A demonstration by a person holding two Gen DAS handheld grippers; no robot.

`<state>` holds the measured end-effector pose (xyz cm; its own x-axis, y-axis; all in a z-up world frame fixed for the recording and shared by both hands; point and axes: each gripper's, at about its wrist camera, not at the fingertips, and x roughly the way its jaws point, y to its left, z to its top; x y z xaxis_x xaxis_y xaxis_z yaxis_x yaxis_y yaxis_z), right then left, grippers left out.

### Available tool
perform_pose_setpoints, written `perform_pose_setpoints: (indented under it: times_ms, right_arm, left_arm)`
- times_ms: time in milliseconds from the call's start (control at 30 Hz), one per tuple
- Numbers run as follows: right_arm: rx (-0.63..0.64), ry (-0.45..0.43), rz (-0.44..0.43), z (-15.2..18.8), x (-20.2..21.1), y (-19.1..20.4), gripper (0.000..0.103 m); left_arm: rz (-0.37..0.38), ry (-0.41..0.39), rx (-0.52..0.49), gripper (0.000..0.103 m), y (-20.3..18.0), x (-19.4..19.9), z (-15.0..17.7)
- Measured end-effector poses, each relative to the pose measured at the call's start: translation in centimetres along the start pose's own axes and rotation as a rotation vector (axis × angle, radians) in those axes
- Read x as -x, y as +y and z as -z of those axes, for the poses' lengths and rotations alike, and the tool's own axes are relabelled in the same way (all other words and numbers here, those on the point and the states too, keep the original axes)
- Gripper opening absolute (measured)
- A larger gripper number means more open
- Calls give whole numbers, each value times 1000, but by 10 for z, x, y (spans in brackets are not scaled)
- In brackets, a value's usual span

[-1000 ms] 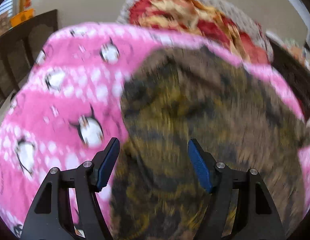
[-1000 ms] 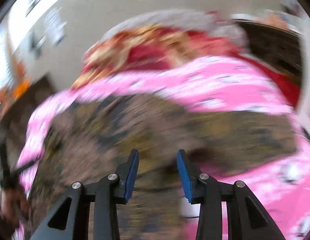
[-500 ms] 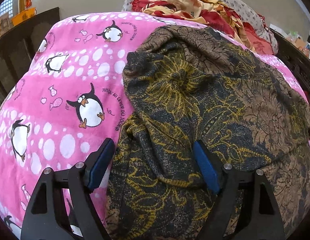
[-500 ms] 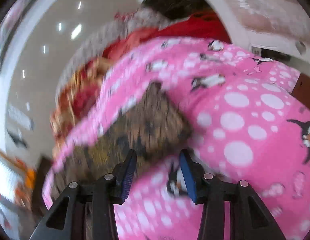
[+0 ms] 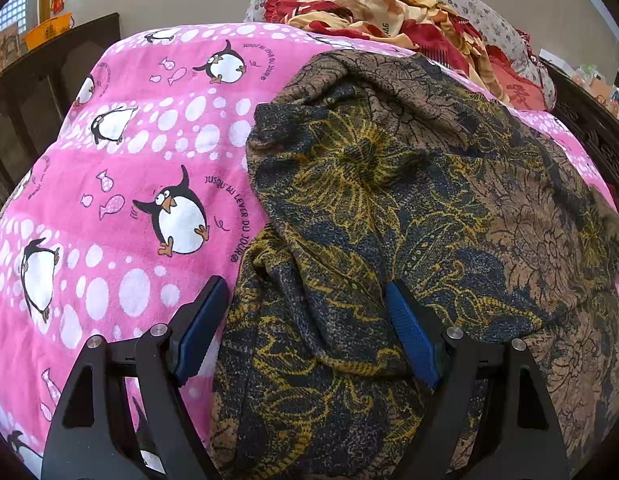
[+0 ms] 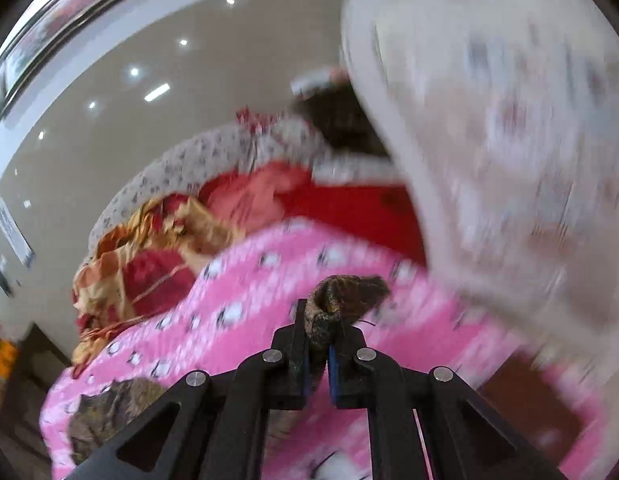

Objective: Fold small clothes

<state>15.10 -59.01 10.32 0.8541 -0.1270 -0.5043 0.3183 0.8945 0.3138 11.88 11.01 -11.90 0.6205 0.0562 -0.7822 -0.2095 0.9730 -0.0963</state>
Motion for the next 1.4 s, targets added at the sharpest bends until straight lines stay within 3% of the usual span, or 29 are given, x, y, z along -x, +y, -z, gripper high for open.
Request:
perform_pose_setpoints:
  times_ms: [67, 133, 267, 500, 600, 800, 900, 1000, 1067, 1100, 1133, 1200, 1233, 1300, 1400]
  right_arm:
    - [71, -20, 17, -19, 13, 11, 6]
    - [113, -10, -23, -25, 17, 30, 6]
    - [241, 21, -189, 4, 24, 113, 6]
    - [430, 179, -539, 126, 20, 288, 6]
    - [454, 275, -608, 187, 0, 354, 6]
    - [490, 405, -723, 289, -17, 451, 6]
    - [589, 443, -707, 332, -28, 481, 6]
    - [690, 507, -613, 369, -49, 488, 7]
    - [719, 587, -574, 383, -59, 479, 20]
    - [722, 619, -573, 386, -59, 472, 34]
    - [723, 615, -583, 385, -55, 465, 43]
    - [738, 539, -593, 375, -34, 443, 45]
    - [751, 509, -589, 371, -24, 429, 52]
    - [804, 459, -513, 369, -9, 401, 61]
    - [872, 428, -408, 379, -1, 352, 61]
  left_arm:
    - [2, 0, 2, 81, 0, 0, 0]
    - [5, -1, 3, 81, 0, 0, 0]
    - [13, 1, 8, 81, 2, 2, 0]
    - [50, -9, 33, 81, 10, 5, 2]
    - [57, -12, 39, 81, 11, 6, 2]
    - [110, -27, 94, 81, 21, 9, 3]
    - [120, -28, 105, 81, 22, 10, 3]
    - [118, -28, 104, 81, 21, 10, 3]
    - [118, -28, 103, 81, 21, 10, 3]
    - [118, -28, 103, 81, 22, 10, 3]
    - [118, -26, 102, 81, 21, 10, 3]
    - [115, -26, 99, 81, 20, 10, 4]
    - [117, -25, 101, 81, 20, 11, 4]
    - [129, -26, 107, 81, 22, 11, 4]
    - [168, -43, 141, 81, 29, 18, 1]
